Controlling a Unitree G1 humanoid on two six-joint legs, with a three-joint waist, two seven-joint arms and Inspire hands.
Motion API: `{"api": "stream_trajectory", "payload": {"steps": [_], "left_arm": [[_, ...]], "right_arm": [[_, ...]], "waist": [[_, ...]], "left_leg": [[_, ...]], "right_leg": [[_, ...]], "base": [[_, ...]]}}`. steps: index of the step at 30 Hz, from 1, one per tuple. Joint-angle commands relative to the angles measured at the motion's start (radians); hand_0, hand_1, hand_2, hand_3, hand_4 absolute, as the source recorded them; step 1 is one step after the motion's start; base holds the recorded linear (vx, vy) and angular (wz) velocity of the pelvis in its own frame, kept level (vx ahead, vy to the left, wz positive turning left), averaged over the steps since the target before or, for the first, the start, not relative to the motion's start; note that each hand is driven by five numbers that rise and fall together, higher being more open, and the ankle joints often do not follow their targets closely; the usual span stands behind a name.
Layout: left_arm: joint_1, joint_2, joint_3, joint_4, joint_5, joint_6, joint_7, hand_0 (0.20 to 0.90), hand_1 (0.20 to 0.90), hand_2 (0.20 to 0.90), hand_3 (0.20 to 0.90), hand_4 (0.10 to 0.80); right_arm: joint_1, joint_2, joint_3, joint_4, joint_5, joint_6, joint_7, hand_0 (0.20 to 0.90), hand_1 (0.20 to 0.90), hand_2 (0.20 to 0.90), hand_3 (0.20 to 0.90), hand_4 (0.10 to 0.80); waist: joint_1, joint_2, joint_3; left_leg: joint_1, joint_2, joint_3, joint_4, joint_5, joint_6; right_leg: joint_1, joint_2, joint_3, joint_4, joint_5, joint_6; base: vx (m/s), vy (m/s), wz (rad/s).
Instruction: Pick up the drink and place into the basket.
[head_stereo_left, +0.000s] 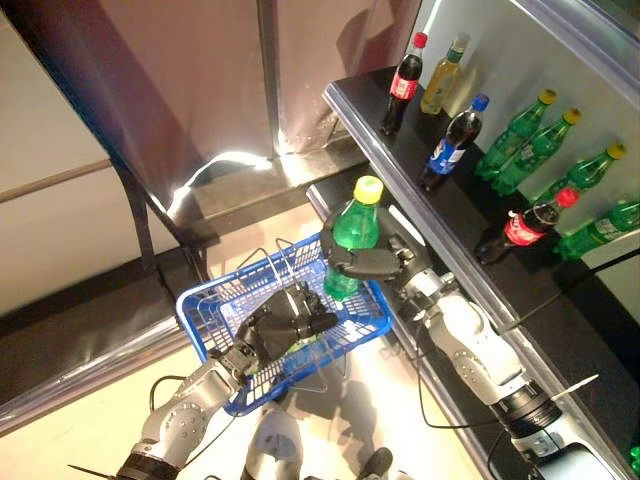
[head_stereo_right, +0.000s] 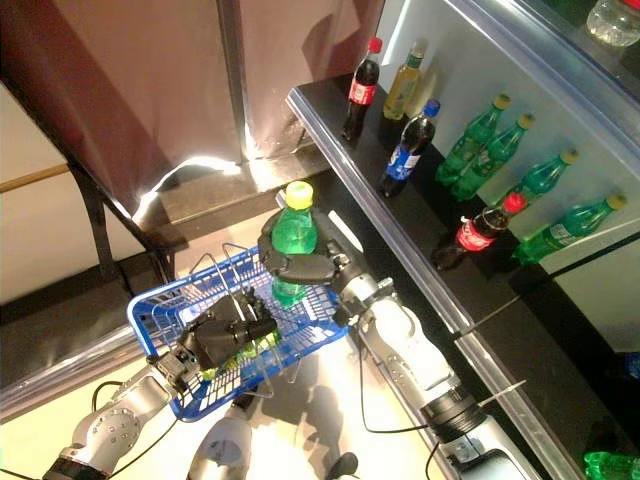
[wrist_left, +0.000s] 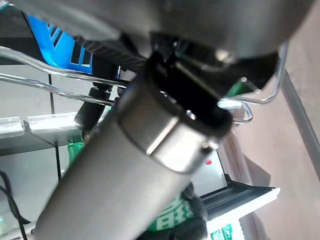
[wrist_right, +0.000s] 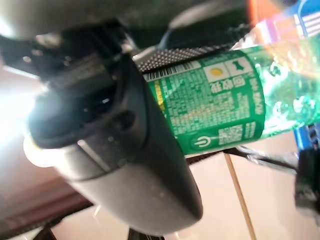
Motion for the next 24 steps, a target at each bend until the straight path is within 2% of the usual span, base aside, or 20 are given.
{"api": "stream_trajectory", "payload": {"steps": [1, 9, 24], "left_arm": [[-0.156, -0.09, -0.067, -0.316, -0.14, -0.119, -0.213, 0.3, 0.3, 0.3, 0.2, 0.1], [-0.184, -0.077, -0.08, -0.364, -0.131, -0.127, -0.251, 0.3, 0.3, 0.3, 0.2, 0.1], [-0.218, -0.06, -0.096, -0.448, -0.151, -0.09, -0.312, 0.3, 0.3, 0.3, 0.2, 0.1]], "right_arm": [[-0.12, 0.044, 0.041, 0.024, -0.032, -0.168, -0.022, 0.3, 0.3, 0.3, 0.2, 0.1], [-0.119, 0.038, 0.107, 0.124, -0.131, -0.164, -0.044, 0.3, 0.3, 0.3, 0.2, 0.1], [-0.125, 0.053, 0.179, 0.275, -0.308, -0.176, -0.101, 0.3, 0.3, 0.3, 0.2, 0.1]], "waist": [[0.002, 0.002, -0.272], [0.018, 0.001, -0.275], [0.054, -0.001, -0.281]], "left_leg": [[0.052, -0.009, 0.038, -0.004, -0.071, 0.035], [0.047, -0.011, 0.016, -0.004, -0.066, 0.033], [0.034, -0.021, -0.036, -0.004, -0.061, 0.029]], "right_leg": [[0.054, -0.017, -0.038, 0.004, -0.008, 0.013], [0.059, -0.018, -0.052, 0.008, -0.012, 0.014], [0.065, -0.016, -0.073, 0.01, -0.019, 0.013]], "base": [[0.0, 0.0, 0.0], [0.009, -0.004, 0.03], [0.008, -0.008, 0.06]]}}
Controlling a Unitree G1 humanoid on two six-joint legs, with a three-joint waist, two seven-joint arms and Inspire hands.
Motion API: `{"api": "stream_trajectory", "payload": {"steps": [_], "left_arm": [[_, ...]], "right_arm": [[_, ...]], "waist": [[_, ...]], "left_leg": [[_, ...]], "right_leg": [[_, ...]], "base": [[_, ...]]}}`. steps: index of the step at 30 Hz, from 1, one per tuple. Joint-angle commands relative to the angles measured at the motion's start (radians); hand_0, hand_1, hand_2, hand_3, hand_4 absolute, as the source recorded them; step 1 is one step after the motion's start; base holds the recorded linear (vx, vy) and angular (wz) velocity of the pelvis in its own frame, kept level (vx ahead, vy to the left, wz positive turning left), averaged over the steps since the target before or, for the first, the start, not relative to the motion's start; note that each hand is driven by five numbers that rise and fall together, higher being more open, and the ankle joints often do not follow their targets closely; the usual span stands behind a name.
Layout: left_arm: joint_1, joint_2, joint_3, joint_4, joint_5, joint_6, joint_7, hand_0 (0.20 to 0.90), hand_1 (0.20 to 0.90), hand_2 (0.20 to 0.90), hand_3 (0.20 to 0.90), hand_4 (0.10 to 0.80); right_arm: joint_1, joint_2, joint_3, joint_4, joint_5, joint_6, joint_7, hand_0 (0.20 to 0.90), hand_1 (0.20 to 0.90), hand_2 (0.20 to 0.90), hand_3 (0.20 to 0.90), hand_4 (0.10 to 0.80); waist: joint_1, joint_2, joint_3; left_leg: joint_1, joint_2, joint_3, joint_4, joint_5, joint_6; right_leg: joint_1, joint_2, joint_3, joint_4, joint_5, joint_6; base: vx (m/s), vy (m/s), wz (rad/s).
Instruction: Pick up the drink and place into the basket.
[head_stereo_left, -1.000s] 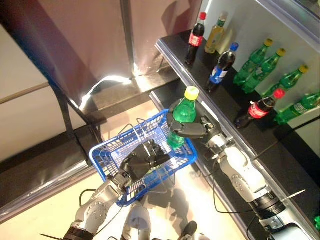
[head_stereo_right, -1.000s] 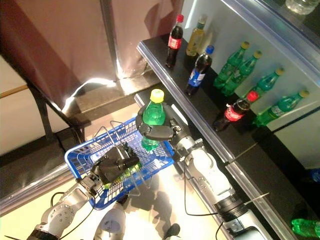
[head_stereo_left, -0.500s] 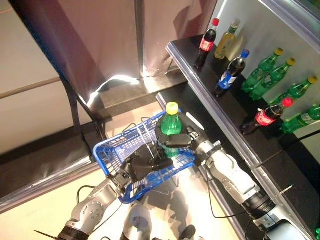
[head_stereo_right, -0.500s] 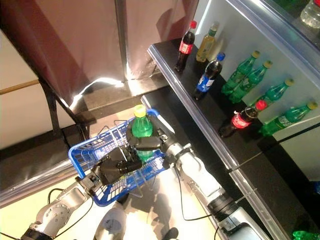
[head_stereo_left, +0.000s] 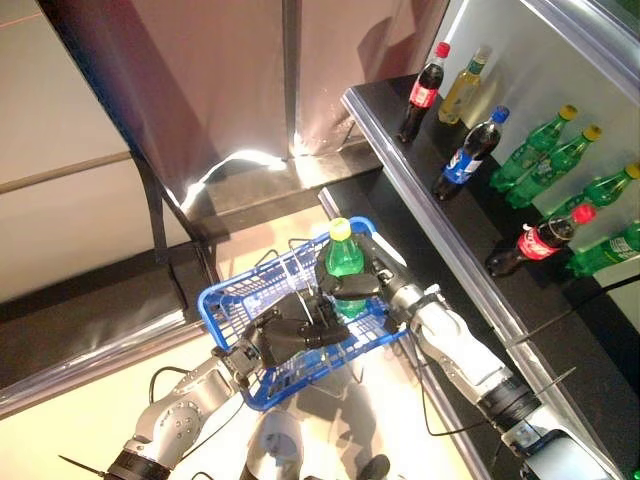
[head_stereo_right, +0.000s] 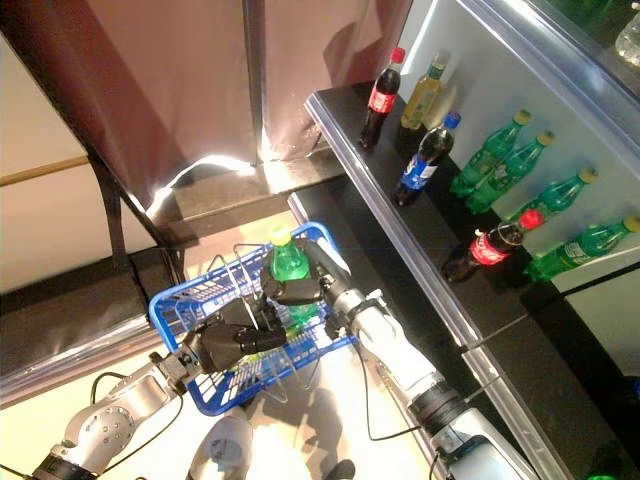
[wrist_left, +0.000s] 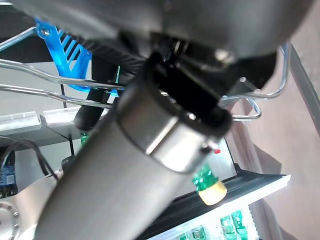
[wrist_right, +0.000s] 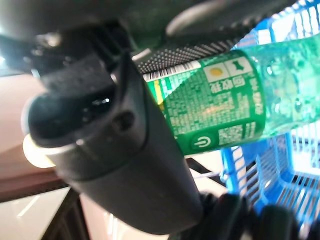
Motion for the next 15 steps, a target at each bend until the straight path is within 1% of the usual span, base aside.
{"api": "stream_trajectory", "payload": {"steps": [1, 5, 15], "left_arm": [[-0.214, -0.136, -0.059, -0.354, -0.153, -0.135, -0.288, 0.3, 0.3, 0.3, 0.2, 0.1], [-0.223, -0.129, -0.064, -0.366, -0.162, -0.131, -0.309, 0.3, 0.3, 0.3, 0.2, 0.1], [-0.236, -0.127, -0.076, -0.386, -0.174, -0.118, -0.346, 0.3, 0.3, 0.3, 0.2, 0.1]], "right_arm": [[-0.084, 0.024, 0.099, 0.014, -0.08, -0.132, -0.031, 0.3, 0.3, 0.3, 0.2, 0.1], [-0.108, 0.01, 0.125, 0.049, -0.167, -0.123, -0.062, 0.3, 0.3, 0.3, 0.2, 0.1], [-0.14, 0.003, 0.165, 0.101, -0.282, -0.097, -0.09, 0.3, 0.3, 0.3, 0.2, 0.1]], "waist": [[0.023, 0.007, -0.277], [0.033, 0.008, -0.28], [0.057, 0.007, -0.279]], "left_leg": [[0.044, -0.008, 0.009, -0.005, -0.062, 0.031], [0.042, -0.011, -0.006, -0.005, -0.061, 0.03], [0.04, -0.012, -0.03, -0.005, -0.06, 0.027]], "right_leg": [[0.046, -0.014, -0.022, 0.012, -0.006, 0.006], [0.049, -0.014, -0.03, 0.014, -0.009, 0.007], [0.057, -0.011, -0.038, 0.018, -0.016, 0.005]], "base": [[0.008, -0.004, 0.11], [0.01, -0.004, 0.05], [0.002, -0.008, 0.08]]}}
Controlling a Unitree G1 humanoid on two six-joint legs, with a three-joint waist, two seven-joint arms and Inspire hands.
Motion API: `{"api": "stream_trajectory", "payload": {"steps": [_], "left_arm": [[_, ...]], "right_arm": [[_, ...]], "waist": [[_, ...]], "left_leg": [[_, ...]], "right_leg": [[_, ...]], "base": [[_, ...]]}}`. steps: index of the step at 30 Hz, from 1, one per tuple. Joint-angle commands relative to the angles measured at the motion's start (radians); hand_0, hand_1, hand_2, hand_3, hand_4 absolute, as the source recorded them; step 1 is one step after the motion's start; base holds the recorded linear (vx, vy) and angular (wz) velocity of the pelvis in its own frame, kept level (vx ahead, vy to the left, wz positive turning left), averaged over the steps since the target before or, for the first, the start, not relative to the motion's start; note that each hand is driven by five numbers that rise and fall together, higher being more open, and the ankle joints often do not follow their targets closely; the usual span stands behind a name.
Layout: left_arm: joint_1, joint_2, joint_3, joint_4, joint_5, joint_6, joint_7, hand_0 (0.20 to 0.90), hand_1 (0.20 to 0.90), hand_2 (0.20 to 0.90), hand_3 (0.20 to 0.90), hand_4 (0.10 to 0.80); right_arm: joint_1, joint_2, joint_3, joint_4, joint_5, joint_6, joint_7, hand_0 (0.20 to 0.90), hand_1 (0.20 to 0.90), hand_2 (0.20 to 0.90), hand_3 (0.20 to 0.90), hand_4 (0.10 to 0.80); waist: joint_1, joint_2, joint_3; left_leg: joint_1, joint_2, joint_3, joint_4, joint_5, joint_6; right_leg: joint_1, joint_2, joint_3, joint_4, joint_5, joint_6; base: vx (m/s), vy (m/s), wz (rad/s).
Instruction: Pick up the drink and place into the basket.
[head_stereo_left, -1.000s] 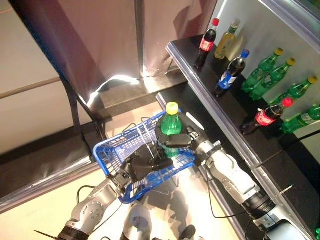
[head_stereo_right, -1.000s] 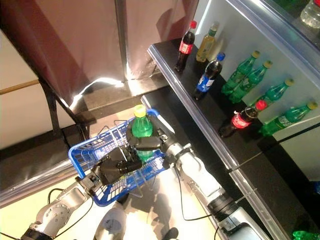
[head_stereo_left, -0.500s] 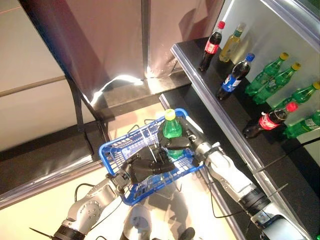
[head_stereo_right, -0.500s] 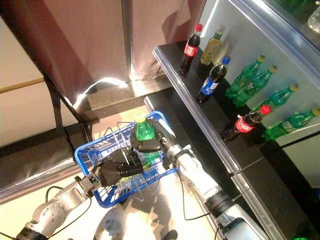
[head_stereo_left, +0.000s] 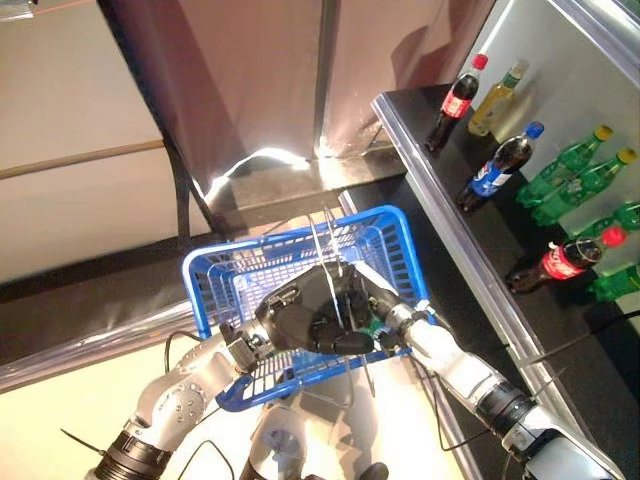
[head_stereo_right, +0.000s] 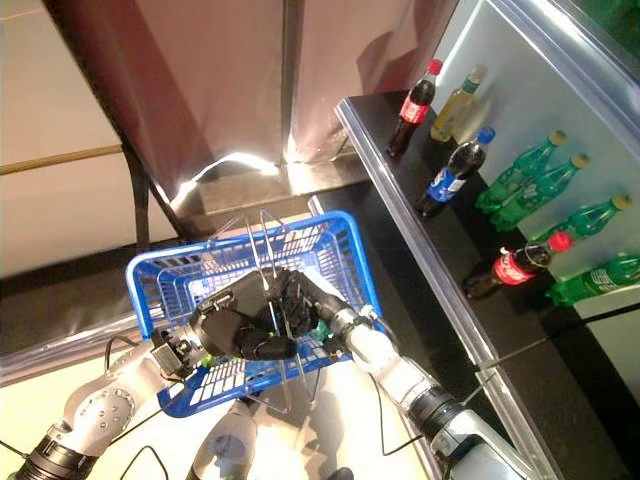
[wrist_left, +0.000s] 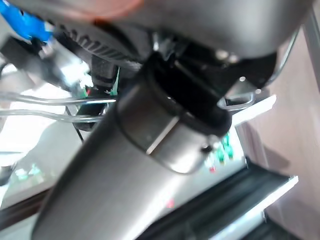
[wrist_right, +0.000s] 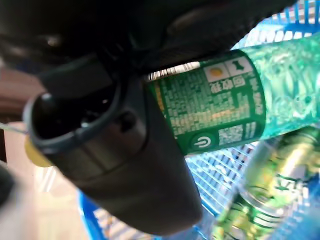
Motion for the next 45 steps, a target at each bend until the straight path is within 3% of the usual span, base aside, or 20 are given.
{"api": "stream_trajectory", "payload": {"steps": [1, 18, 38, 39, 40, 41, 42, 43, 44, 45], "left_arm": [[-0.142, -0.13, -0.077, -0.204, -0.176, -0.115, -0.19, 0.3, 0.3, 0.3, 0.2, 0.1], [-0.186, -0.153, -0.132, -0.227, -0.159, -0.096, -0.227, 0.3, 0.3, 0.3, 0.2, 0.1], [-0.236, -0.18, -0.174, -0.234, -0.162, -0.063, -0.268, 0.3, 0.3, 0.3, 0.2, 0.1], [-0.238, -0.18, -0.174, -0.236, -0.163, -0.063, -0.268, 0.3, 0.3, 0.3, 0.2, 0.1], [-0.24, -0.18, -0.177, -0.237, -0.164, -0.063, -0.266, 0.3, 0.3, 0.3, 0.2, 0.1], [-0.242, -0.181, -0.179, -0.237, -0.164, -0.062, -0.264, 0.3, 0.3, 0.3, 0.2, 0.1], [-0.244, -0.183, -0.18, -0.238, -0.165, -0.061, -0.263, 0.3, 0.3, 0.3, 0.2, 0.1], [-0.245, -0.183, -0.181, -0.239, -0.166, -0.061, -0.263, 0.3, 0.3, 0.3, 0.2, 0.1], [-0.245, -0.185, -0.182, -0.239, -0.166, -0.06, -0.263, 0.3, 0.3, 0.3, 0.2, 0.1], [-0.246, -0.185, -0.183, -0.239, -0.165, -0.061, -0.265, 0.3, 0.3, 0.3, 0.2, 0.1]], "right_arm": [[-0.132, 0.016, 0.055, 0.025, -0.021, -0.103, -0.066, 0.3, 0.3, 0.3, 0.2, 0.1], [-0.23, 0.024, 0.16, 0.002, -0.175, -0.076, -0.043, 0.3, 0.3, 0.3, 0.2, 0.1], [-0.297, 0.117, 0.232, 0.211, -0.347, 0.001, -0.034, 0.3, 0.3, 0.3, 0.2, 0.1], [-0.296, 0.12, 0.233, 0.219, -0.35, 0.007, -0.034, 0.394, 0.394, 0.394, 0.31, 0.21], [-0.294, 0.123, 0.235, 0.228, -0.355, 0.011, -0.034, 0.394, 0.394, 0.394, 0.31, 0.21], [-0.293, 0.128, 0.236, 0.236, -0.361, 0.011, -0.036, 0.629, 0.629, 0.629, 0.584, 0.484], [-0.292, 0.132, 0.236, 0.241, -0.364, 0.016, -0.036, 0.768, 0.768, 0.768, 0.746, 0.646], [-0.29, 0.135, 0.236, 0.247, -0.367, 0.019, -0.036, 0.768, 0.768, 0.768, 0.746, 0.646], [-0.287, 0.138, 0.236, 0.25, -0.37, 0.019, -0.036, 0.848, 0.848, 0.848, 0.84, 0.74], [-0.287, 0.139, 0.236, 0.252, -0.372, 0.02, -0.036, 0.858, 0.858, 0.858, 0.851, 0.751]], "waist": [[0.01, 0.008, -0.278], [0.015, 0.009, -0.284], [0.047, 0.003, -0.298], [0.049, 0.003, -0.299], [0.049, 0.002, -0.299], [0.05, 0.002, -0.299], [0.051, 0.001, -0.299], [0.051, 0.001, -0.3], [0.051, 0.001, -0.3], [0.051, 0.001, -0.3]], "left_leg": [[0.056, 0.004, -0.001, -0.02, -0.056, 0.03], [0.055, 0.0, -0.013, -0.02, -0.054, 0.029], [0.049, -0.007, -0.038, -0.02, -0.05, 0.03], [0.049, -0.008, -0.04, -0.02, -0.049, 0.03], [0.048, -0.008, -0.042, -0.02, -0.049, 0.031], [0.048, -0.008, -0.043, -0.02, -0.049, 0.031], [0.048, -0.008, -0.044, -0.02, -0.048, 0.031], [0.047, -0.009, -0.044, -0.02, -0.048, 0.031], [0.047, -0.009, -0.044, -0.02, -0.048, 0.031], [0.047, -0.009, -0.045, -0.02, -0.048, 0.031]], "right_leg": [[0.043, -0.005, -0.011, 0.017, -0.011, -0.001], [0.043, -0.001, -0.009, 0.012, -0.009, -0.003], [0.048, 0.003, -0.026, 0.009, -0.008, -0.006], [0.047, 0.003, -0.027, 0.009, -0.008, -0.006], [0.047, 0.004, -0.027, 0.009, -0.008, -0.006], [0.047, 0.005, -0.027, 0.008, -0.008, -0.006], [0.047, 0.006, -0.027, 0.008, -0.008, -0.007], [0.048, 0.006, -0.027, 0.008, -0.008, -0.007], [0.047, 0.007, -0.027, 0.008, -0.008, -0.008], [0.046, 0.007, -0.027, 0.008, -0.008, -0.008]], "base": [[0.0, 0.0, 0.0], [0.0, 0.0, 0.0], [0.001, 0.0, 0.03], [-0.002, 0.002, 0.07], [0.0, 0.0, 0.0], [0.0, 0.0, 0.0], [0.0, 0.0, 0.0], [0.0, 0.0, 0.0], [0.0, 0.0, 0.0], [0.0, 0.0, 0.0]]}}
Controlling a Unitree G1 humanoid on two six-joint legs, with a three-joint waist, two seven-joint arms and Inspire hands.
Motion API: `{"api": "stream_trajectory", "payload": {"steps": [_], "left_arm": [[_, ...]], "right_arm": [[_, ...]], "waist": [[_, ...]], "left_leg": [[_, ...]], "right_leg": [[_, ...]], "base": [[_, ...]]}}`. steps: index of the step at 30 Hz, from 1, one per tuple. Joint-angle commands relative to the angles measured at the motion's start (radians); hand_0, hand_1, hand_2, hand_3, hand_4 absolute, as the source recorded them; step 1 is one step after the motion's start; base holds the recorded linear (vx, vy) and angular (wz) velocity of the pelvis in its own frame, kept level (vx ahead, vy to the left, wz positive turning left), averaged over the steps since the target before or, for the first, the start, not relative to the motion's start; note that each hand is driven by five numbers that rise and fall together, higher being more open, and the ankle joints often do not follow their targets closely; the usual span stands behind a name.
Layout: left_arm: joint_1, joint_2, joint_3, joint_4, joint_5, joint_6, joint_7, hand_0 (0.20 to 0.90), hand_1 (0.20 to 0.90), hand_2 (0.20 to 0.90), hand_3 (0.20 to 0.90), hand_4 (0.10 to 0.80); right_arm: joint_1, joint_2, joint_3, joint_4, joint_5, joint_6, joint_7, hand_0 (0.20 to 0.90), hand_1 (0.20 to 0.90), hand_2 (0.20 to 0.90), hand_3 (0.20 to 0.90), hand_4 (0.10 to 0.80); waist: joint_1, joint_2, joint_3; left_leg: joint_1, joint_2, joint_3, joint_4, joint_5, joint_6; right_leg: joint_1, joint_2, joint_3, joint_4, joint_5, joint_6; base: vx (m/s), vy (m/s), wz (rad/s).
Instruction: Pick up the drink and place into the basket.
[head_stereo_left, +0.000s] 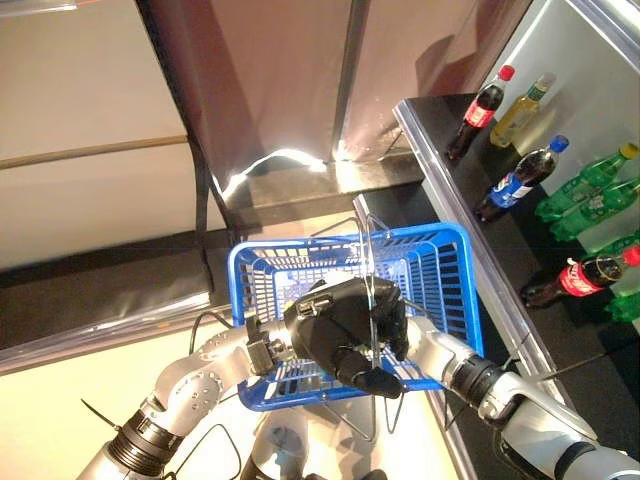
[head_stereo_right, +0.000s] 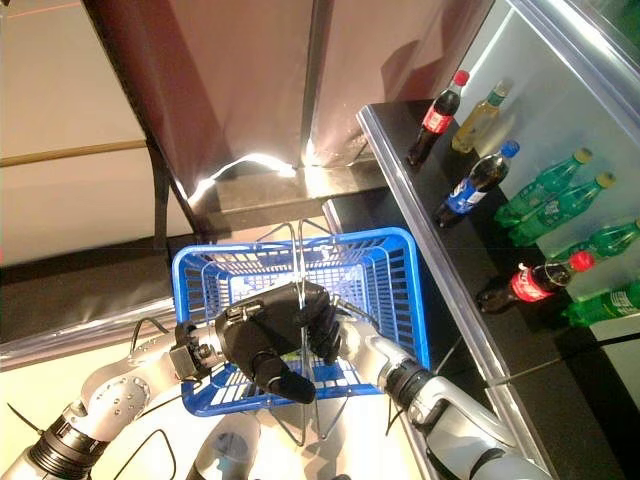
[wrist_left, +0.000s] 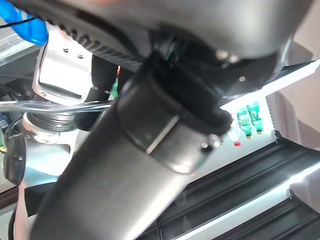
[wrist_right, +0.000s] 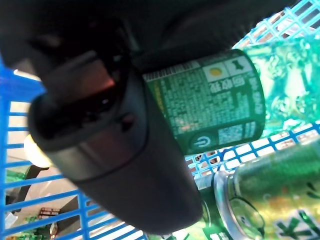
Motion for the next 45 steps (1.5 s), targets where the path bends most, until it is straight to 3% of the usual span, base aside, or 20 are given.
{"api": "stream_trajectory", "payload": {"steps": [1, 3, 20, 26, 36, 45], "left_arm": [[-0.138, -0.197, -0.059, -0.238, -0.165, -0.137, -0.186, 0.3, 0.3, 0.3, 0.2, 0.1], [-0.14, -0.2, -0.061, -0.238, -0.163, -0.137, -0.185, 0.3, 0.3, 0.3, 0.2, 0.1], [-0.142, -0.211, -0.06, -0.24, -0.157, -0.141, -0.17, 0.3, 0.3, 0.3, 0.2, 0.1], [-0.131, -0.21, -0.047, -0.239, -0.163, -0.171, -0.113, 0.3, 0.3, 0.3, 0.2, 0.1], [-0.052, -0.166, 0.06, -0.207, -0.145, -0.28, -0.025, 0.3, 0.3, 0.3, 0.2, 0.1], [0.035, -0.149, 0.211, -0.186, -0.1, -0.351, 0.037, 0.3, 0.3, 0.3, 0.2, 0.1]], "right_arm": [[-0.09, 0.057, 0.053, 0.05, -0.006, -0.042, -0.052, 0.862, 0.862, 0.862, 0.856, 0.756], [-0.089, 0.059, 0.051, 0.052, -0.01, -0.04, -0.052, 0.9, 0.9, 0.9, 0.9, 0.8], [-0.079, 0.068, 0.034, 0.068, -0.007, -0.035, -0.053, 0.9, 0.9, 0.9, 0.9, 0.8], [-0.057, 0.058, 0.008, 0.05, 0.026, -0.026, -0.077, 0.9, 0.9, 0.9, 0.9, 0.8], [0.047, -0.039, -0.068, -0.099, 0.09, -0.043, -0.09, 0.9, 0.9, 0.9, 0.9, 0.8], [0.157, -0.127, -0.193, -0.271, 0.102, -0.075, -0.086, 0.9, 0.9, 0.9, 0.9, 0.8]], "waist": [[0.01, 0.003, -0.299], [0.01, 0.003, -0.299], [0.007, 0.002, -0.303], [0.0, 0.005, -0.304], [-0.035, 0.009, -0.296], [-0.083, 0.014, -0.289]], "left_leg": [[0.056, 0.006, -0.016, -0.037, -0.043, 0.024], [0.056, 0.006, -0.016, -0.037, -0.043, 0.024], [0.057, 0.004, -0.018, -0.037, -0.043, 0.026], [0.061, 0.003, -0.015, -0.037, -0.045, 0.027], [0.066, 0.007, 0.029, -0.037, -0.049, 0.028], [0.072, 0.016, 0.088, -0.037, -0.05, 0.029]], "right_leg": [[0.03, 0.012, 0.0, 0.009, 0.001, -0.014], [0.03, 0.013, -0.001, 0.008, 0.001, -0.014], [0.028, 0.015, 0.001, 0.009, -0.001, -0.016], [0.026, 0.015, 0.005, 0.01, -0.001, -0.017], [0.015, 0.012, 0.028, 0.008, 0.005, -0.013], [0.003, 0.004, 0.053, 0.003, 0.011, -0.008]], "base": [[0.0, 0.0, 0.0], [0.0, 0.0, 0.0], [0.0, 0.0, 0.0], [0.0, 0.0, 0.0], [-0.005, 0.009, -0.01], [-0.024, 0.016, -0.17]]}}
